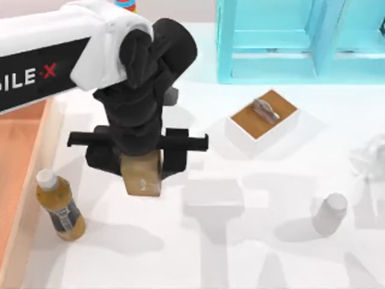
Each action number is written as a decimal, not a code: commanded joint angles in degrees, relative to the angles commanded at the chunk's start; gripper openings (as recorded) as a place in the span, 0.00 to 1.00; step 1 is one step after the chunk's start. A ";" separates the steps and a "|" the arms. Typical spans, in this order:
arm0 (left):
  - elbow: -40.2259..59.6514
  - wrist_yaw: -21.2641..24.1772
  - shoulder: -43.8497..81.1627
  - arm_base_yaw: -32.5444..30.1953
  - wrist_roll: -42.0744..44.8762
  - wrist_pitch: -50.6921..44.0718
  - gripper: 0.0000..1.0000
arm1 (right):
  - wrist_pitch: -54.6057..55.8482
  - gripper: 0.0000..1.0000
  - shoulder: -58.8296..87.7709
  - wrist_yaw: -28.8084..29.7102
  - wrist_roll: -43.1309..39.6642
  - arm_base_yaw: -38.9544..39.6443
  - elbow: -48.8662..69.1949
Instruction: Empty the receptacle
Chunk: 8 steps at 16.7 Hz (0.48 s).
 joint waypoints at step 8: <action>-6.32 1.57 -0.03 -12.13 -15.46 3.36 0.00 | 0.00 1.00 0.00 0.00 0.00 0.00 0.00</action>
